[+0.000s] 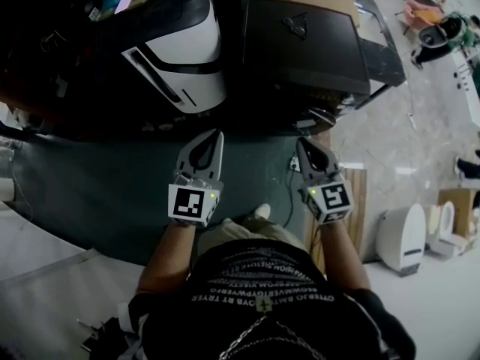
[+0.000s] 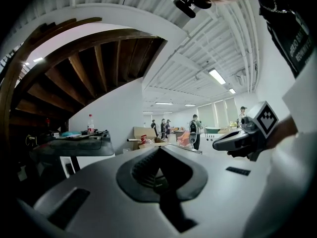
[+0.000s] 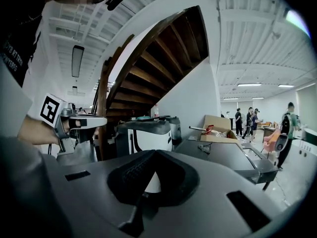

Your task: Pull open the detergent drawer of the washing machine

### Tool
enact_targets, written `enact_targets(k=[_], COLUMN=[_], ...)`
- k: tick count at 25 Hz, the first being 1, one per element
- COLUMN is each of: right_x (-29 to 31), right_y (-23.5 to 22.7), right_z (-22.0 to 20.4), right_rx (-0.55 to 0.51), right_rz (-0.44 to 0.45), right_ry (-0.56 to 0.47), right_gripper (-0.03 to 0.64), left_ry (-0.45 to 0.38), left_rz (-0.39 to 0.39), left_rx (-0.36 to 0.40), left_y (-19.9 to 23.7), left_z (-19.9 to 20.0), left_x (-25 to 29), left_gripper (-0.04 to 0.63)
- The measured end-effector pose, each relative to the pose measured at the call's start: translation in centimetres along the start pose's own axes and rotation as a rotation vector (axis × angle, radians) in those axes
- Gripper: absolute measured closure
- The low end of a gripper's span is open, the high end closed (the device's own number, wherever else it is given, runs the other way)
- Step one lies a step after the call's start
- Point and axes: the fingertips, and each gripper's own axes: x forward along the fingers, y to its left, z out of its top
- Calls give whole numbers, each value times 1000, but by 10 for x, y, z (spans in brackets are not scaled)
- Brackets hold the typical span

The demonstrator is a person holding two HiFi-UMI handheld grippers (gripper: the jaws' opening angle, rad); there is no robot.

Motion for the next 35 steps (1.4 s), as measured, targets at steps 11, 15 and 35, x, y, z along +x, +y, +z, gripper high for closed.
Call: enact_targets(k=[11, 15, 35], right_x=[10, 17, 99], right_y=[-14, -25, -32], right_z=[16, 19, 46], right_rx=[-24, -33, -6], right_rz=[33, 13, -32], right_ry=[-49, -56, -58], right_gripper=[615, 615, 615], left_ry=[15, 18, 16], left_rz=[14, 4, -91], left_rx=[-9, -8, 8], left_y=[-3, 2, 71], left_z=[1, -2, -1], left_x=[16, 25, 100], left_gripper=[603, 603, 603])
